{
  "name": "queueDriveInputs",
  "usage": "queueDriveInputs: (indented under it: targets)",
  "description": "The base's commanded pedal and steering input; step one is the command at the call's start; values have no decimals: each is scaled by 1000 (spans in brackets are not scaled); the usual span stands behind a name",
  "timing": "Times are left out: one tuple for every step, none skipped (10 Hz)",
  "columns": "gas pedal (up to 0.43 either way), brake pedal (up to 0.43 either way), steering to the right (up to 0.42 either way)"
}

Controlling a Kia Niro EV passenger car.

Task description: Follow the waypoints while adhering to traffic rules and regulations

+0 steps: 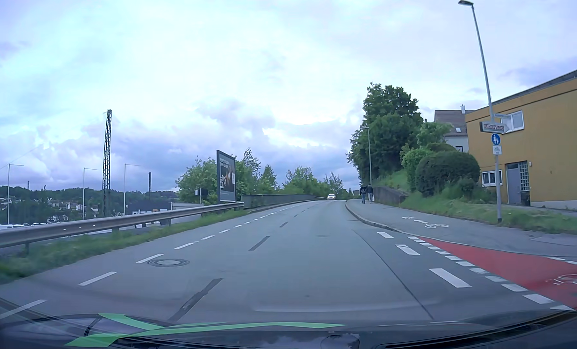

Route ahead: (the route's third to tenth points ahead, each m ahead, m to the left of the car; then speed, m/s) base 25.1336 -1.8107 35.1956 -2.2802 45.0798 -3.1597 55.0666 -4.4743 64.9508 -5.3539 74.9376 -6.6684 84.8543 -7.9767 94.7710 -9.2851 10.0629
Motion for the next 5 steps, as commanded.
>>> queueDriveInputs:
  targets:
    - [98,0,4]
    - [98,0,4]
    - [98,0,4]
    - [98,0,5]
    - [98,0,5]
